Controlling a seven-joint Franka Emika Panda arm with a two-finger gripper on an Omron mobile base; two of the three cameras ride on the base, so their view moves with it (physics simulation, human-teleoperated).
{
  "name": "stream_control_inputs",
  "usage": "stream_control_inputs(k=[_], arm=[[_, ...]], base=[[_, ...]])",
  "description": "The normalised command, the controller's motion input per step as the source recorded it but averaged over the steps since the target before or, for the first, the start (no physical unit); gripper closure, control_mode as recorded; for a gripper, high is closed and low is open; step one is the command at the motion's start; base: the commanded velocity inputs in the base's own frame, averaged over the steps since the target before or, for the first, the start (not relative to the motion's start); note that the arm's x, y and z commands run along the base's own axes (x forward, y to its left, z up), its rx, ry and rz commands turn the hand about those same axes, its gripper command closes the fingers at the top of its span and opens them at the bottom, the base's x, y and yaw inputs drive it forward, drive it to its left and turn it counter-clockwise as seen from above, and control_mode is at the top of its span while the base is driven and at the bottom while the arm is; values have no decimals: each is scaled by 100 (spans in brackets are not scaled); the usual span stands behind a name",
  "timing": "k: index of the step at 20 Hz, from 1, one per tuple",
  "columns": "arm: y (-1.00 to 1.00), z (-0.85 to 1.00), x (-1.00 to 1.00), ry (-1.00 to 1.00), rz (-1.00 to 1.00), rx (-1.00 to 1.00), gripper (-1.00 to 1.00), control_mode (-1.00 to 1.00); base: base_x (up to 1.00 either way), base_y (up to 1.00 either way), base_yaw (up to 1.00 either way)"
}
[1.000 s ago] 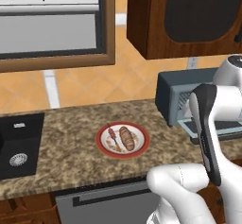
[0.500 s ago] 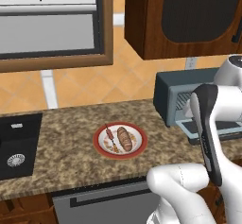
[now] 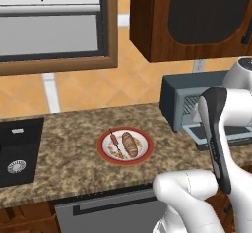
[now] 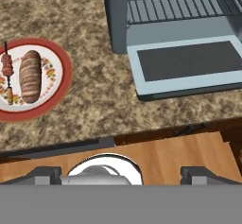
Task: Pick up the kebab skewer and baguette bread, and place them inside the toaster oven. Close the toaster oven door and start by setting the timer.
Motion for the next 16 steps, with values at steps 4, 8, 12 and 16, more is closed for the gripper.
stream_control_inputs(k=[4, 8, 12, 16], arm=[[-80, 0, 0, -4, 2, 1, -100, -100], [-92, -11, 0, -11, 6, 0, -100, -100], [-57, -8, 8, -31, 3, 0, -100, -100], [-40, -8, 24, -32, 1, 0, -100, -100]], base=[[0, 0, 0], [0, 0, 0], [0, 0, 0], [0, 0, 0]])
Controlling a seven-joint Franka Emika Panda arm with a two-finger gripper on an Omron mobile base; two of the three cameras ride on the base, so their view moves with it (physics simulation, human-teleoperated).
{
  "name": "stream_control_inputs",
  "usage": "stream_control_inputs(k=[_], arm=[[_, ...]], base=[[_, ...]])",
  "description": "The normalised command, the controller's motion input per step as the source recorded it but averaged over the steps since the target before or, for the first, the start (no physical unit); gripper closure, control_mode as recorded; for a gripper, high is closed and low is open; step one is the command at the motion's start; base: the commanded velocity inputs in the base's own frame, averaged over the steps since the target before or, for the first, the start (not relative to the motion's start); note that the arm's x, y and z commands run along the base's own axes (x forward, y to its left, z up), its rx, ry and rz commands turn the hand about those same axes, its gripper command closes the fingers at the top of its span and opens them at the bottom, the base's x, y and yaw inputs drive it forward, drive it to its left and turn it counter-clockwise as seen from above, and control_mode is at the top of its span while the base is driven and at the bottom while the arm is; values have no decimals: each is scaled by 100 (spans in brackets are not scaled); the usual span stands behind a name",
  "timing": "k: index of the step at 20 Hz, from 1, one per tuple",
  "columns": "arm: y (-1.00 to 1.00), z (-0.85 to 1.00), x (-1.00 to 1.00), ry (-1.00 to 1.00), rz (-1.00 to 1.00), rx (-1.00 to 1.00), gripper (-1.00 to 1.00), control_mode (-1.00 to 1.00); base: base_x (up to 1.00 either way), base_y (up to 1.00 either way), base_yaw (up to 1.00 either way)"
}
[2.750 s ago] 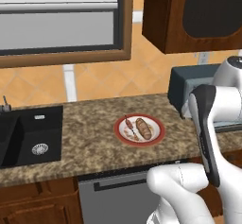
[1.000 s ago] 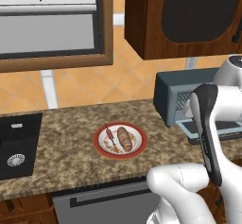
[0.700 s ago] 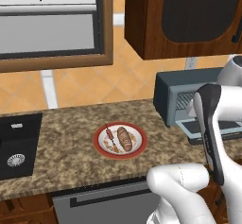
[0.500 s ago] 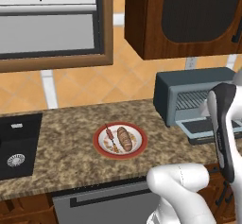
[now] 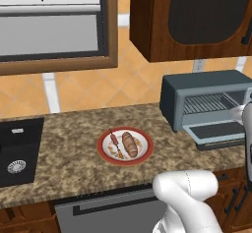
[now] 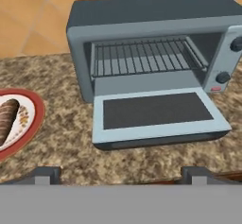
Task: Pick up the kebab skewer and baguette bread, and place them inside the toaster oven. Close the toaster oven door and start by setting the timer.
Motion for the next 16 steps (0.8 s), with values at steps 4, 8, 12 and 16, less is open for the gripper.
stream_control_inputs(k=[4, 8, 12, 16], arm=[[-24, -2, 47, -21, 0, 2, -100, -100], [-7, 0, 50, -5, -1, 2, -100, -100], [-9, 0, 44, -5, 0, 2, -100, -100], [-15, -8, 32, -1, 0, 0, -100, -100]], base=[[0, 0, 0], [0, 0, 0], [0, 0, 0], [0, 0, 0]])
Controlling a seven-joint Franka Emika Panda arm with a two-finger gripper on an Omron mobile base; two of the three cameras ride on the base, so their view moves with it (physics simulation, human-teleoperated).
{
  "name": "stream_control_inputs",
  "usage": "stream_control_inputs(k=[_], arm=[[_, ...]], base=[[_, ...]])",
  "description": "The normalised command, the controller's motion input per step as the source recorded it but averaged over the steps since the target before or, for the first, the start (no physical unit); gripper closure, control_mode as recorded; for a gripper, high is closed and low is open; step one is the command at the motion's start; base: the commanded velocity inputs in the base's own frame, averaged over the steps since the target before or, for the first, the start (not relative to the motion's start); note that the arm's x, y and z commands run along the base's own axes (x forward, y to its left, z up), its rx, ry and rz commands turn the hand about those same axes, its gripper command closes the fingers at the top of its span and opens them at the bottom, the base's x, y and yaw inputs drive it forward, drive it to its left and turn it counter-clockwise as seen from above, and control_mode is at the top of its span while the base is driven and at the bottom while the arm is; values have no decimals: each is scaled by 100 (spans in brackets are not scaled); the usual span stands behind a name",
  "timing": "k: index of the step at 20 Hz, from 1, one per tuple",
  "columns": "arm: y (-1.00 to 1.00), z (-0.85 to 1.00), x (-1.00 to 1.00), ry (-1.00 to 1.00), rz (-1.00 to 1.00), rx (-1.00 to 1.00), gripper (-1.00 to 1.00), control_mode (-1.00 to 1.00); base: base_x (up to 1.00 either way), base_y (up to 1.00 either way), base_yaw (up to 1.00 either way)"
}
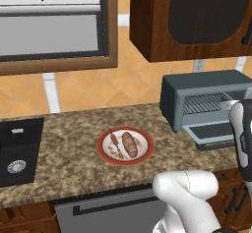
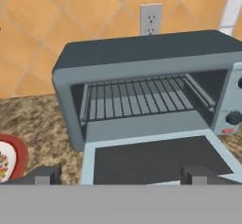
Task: Pick up the kebab skewer and baguette bread, and place them inside the toaster oven. Close the toaster oven door and start by setting the timer.
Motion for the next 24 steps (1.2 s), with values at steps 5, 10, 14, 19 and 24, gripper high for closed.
stream_control_inputs(k=[5, 10, 14, 19, 24], arm=[[-16, -23, 26, 0, 0, 0, -100, -100], [-3, -25, 29, -2, 3, -1, -100, -100], [-9, -32, 26, -7, 2, -6, -100, -100], [0, -24, 31, -7, 0, -6, -100, -100], [-4, -12, 42, -2, 0, -1, -100, -100]], base=[[0, 0, 0], [0, 0, 0], [0, 0, 0], [0, 0, 0], [0, 0, 0]])
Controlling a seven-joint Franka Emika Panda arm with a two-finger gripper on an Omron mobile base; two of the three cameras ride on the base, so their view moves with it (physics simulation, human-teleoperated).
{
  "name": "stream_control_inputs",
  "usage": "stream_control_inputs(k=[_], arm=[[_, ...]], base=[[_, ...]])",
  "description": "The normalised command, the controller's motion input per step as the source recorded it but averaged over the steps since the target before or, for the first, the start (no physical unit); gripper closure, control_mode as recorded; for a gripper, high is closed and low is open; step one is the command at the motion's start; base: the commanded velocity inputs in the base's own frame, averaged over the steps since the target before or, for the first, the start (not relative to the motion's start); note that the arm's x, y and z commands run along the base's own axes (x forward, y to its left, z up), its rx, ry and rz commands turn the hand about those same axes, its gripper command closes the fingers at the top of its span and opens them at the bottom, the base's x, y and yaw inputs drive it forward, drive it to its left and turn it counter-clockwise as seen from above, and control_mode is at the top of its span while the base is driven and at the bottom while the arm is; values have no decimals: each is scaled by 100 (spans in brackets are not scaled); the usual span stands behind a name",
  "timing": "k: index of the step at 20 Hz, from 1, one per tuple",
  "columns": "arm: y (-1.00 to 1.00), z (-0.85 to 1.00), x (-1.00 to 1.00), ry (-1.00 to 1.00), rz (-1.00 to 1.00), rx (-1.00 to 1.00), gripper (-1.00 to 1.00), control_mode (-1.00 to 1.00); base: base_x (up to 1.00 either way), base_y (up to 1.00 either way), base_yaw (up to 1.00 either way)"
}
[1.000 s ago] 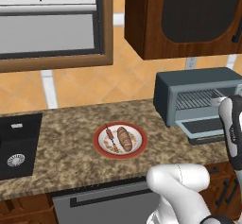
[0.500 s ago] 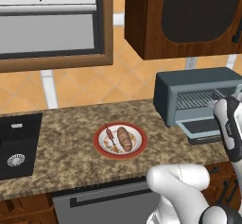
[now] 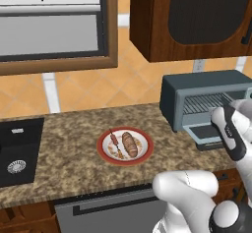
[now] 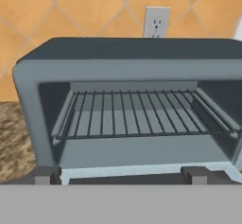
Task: Pick up the kebab skewer and baguette bread, and place them inside the toaster oven. Close the toaster oven door and start by setting the timer.
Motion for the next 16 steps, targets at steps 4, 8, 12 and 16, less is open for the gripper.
stream_control_inputs(k=[4, 8, 12, 16], arm=[[-12, -2, 36, 0, 0, 0, -100, -100], [-5, 0, 27, 0, 0, 0, -100, -100], [0, -3, 25, 0, 0, 0, -100, -100], [0, -25, 27, 0, 0, 0, -100, -100]], base=[[0, 0, 0], [0, 0, 0], [0, 0, 0], [0, 0, 0]])
